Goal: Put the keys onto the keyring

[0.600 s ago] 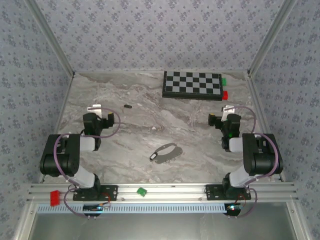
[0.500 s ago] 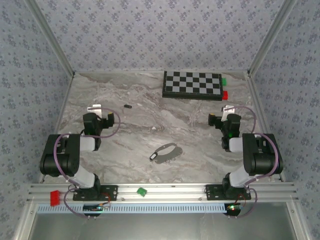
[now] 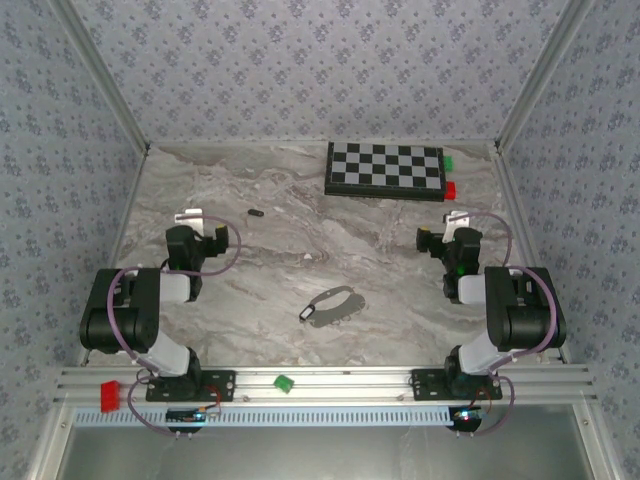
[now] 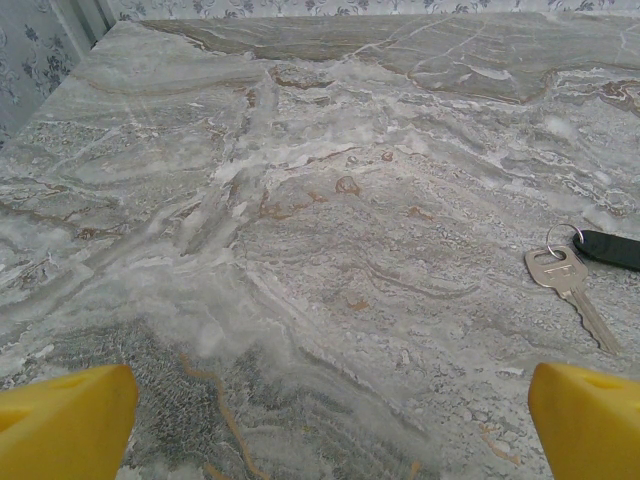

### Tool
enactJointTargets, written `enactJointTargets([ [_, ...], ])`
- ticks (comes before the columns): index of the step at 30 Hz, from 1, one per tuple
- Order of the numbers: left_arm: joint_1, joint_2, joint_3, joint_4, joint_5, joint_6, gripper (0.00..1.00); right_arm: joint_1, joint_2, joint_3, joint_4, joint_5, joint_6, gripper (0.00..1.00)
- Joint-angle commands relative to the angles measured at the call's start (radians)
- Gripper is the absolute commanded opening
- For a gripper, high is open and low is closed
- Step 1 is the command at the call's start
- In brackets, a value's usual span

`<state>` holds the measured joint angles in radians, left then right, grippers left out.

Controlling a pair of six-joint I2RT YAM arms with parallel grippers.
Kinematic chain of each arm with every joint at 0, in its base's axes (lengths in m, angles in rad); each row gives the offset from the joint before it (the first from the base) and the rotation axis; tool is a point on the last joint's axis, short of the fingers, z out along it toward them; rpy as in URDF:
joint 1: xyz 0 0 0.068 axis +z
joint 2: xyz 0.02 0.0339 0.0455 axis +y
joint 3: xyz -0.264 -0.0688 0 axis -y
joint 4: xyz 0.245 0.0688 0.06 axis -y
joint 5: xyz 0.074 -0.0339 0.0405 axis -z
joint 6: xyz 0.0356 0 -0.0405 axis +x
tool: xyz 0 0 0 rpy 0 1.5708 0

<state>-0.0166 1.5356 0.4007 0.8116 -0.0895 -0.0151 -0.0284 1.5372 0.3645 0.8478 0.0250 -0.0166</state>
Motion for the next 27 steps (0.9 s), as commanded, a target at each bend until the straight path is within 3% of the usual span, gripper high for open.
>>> enactJointTargets([
  [1, 0.007, -0.002, 0.004, 0.018, 0.02, 0.01, 1.0, -0.005, -0.003, 0.019, -0.001, -0.013, -0.013, 1.0],
  [15, 0.028, 0.001, 0.015, -0.002, 0.046, -0.008, 1.0, -0.005, -0.003, 0.019, 0.0, -0.013, -0.012, 1.0],
  [18, 0.028, -0.013, 0.025, -0.027, 0.003, -0.027, 1.0, 0.011, -0.006, 0.008, 0.02, 0.053, -0.013, 1.0],
  [22, 0.029, -0.123, 0.124, -0.297, -0.131, -0.076, 1.0, 0.041, -0.07, -0.013, 0.018, 0.152, -0.015, 0.99],
  [25, 0.029, -0.196, 0.245, -0.533, -0.212, -0.115, 1.0, 0.063, -0.216, 0.025, -0.166, 0.25, -0.009, 1.0],
  [27, 0.03, -0.237, 0.339, -0.699, -0.321, -0.229, 1.0, 0.064, -0.31, 0.073, -0.321, 0.285, 0.1, 0.99],
])
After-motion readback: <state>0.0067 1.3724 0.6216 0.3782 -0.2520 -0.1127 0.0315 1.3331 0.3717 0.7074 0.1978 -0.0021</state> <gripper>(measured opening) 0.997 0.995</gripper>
